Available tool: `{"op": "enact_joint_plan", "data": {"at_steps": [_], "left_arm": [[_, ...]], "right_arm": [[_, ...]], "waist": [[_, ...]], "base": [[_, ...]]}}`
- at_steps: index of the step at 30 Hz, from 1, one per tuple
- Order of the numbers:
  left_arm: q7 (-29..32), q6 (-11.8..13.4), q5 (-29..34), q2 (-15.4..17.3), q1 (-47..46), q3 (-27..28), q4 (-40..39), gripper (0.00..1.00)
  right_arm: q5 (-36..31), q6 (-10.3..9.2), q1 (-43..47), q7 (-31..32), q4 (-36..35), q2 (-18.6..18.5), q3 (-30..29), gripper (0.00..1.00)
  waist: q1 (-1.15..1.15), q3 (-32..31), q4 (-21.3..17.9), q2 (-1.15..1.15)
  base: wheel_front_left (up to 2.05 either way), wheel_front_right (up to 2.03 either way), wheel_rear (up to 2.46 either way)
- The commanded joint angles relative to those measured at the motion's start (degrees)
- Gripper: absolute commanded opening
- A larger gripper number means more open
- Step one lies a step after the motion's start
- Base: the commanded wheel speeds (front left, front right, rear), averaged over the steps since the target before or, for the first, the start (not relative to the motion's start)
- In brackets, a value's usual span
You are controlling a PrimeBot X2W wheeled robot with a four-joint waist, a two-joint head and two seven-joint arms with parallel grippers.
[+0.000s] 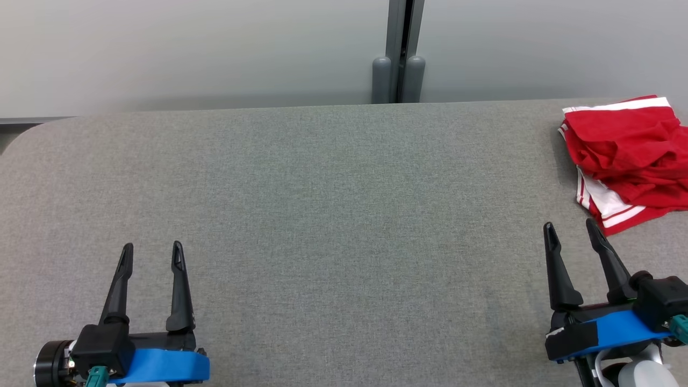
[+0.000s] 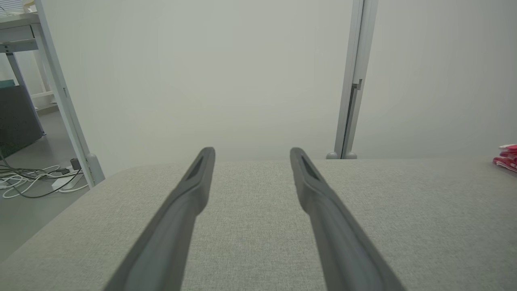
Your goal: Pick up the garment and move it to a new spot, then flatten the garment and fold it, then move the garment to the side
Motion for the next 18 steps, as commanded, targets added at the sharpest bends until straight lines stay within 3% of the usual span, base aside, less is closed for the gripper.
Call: {"op": "enact_joint_plan", "data": {"at_steps": [1,17,18], "left_arm": [[-0.1,-0.1,0.1,0.1,-0.9,0.2,0.2,1.00],[-0.1,-0.4,-0.4,-0.1,-1.0,0.5,0.3,1.00],[0.0,-0.1,-0.1,-0.2,0.0,0.2,0.5,0.00]], "right_arm": [[0.0,0.00,0.2,0.1,-0.4,0.4,0.0,1.00],[0.2,0.00,-0.2,0.0,0.4,0.5,0.3,1.00],[0.0,0.00,-0.1,0.1,0.5,0.5,0.3,0.00]], "waist": [[0.00,0.0,0.1,0.00],[0.00,-0.1,0.2,0.00],[0.00,-0.1,0.2,0.00]], "base": [[0.00,0.00,0.00],[0.00,0.00,0.00],[0.00,0.00,0.00]]}}
